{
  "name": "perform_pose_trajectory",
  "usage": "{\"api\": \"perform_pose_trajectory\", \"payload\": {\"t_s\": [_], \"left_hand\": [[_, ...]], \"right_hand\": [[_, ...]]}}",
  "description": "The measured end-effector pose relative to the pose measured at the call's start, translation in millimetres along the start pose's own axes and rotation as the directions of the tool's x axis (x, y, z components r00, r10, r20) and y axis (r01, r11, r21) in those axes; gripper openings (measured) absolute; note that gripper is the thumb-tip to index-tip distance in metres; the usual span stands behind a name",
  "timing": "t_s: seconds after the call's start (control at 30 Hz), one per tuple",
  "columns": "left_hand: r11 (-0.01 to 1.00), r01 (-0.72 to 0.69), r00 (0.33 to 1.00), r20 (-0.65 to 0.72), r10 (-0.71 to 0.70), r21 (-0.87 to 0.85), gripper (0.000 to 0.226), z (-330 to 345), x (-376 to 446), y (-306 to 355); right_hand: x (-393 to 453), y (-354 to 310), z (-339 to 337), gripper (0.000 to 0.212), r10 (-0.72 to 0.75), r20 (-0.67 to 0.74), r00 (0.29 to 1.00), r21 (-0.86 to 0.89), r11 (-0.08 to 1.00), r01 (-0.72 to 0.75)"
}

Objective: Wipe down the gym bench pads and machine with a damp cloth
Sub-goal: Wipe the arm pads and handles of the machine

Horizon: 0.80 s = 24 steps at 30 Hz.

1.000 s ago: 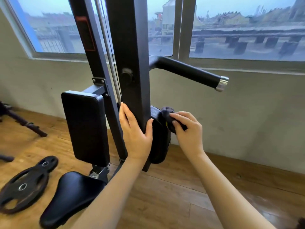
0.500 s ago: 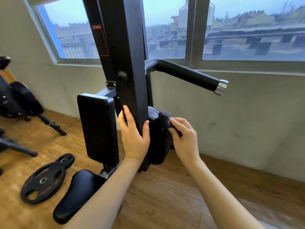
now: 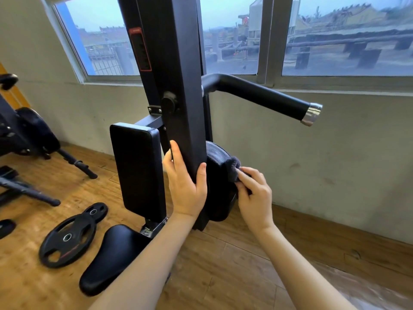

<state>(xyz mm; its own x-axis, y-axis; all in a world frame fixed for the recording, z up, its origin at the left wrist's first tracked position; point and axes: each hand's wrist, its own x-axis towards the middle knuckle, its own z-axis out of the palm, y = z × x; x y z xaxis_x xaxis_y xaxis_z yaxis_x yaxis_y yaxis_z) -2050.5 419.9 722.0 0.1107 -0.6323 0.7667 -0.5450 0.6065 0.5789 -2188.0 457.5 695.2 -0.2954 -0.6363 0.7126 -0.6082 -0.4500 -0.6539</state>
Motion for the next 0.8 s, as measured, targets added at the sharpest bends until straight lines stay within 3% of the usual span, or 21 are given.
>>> {"api": "perform_pose_trajectory", "payload": {"t_s": [0.13,0.27,0.47,0.6,0.67,0.73,0.8], "left_hand": [[1.0,-0.001,1.0,0.001,0.001,0.015,0.073,2,2,-1],[1.0,-0.018,1.0,-0.004,0.018,0.009,0.071,1,-1,1],[1.0,-0.02,1.0,-0.006,0.02,0.005,0.071,0,0,2],[1.0,-0.013,1.0,0.004,0.013,0.017,0.071,-1,1,0],[1.0,-0.006,1.0,0.008,0.006,0.027,0.07,0,1,0],[1.0,-0.004,1.0,0.005,0.004,0.02,0.069,0,0,1],[1.0,-0.008,1.0,0.002,0.008,0.009,0.068,-1,0,1]], "right_hand": [[39,-27,6,0.032,-0.022,0.001,1.0,0.032,0.999,0.022],[29,-19,16,0.03,-0.111,0.052,0.993,-0.044,0.993,0.113],[-11,2,4,0.027,-0.019,-0.04,0.999,-0.072,0.997,0.016],[11,-24,-2,0.044,-0.07,0.015,0.997,-0.092,0.993,0.072],[23,-37,1,0.052,-0.145,0.081,0.986,-0.199,0.967,0.158],[27,-37,4,0.044,-0.226,0.17,0.959,-0.3,0.916,0.268],[23,-25,3,0.037,-0.21,0.197,0.958,-0.294,0.919,0.262]]}}
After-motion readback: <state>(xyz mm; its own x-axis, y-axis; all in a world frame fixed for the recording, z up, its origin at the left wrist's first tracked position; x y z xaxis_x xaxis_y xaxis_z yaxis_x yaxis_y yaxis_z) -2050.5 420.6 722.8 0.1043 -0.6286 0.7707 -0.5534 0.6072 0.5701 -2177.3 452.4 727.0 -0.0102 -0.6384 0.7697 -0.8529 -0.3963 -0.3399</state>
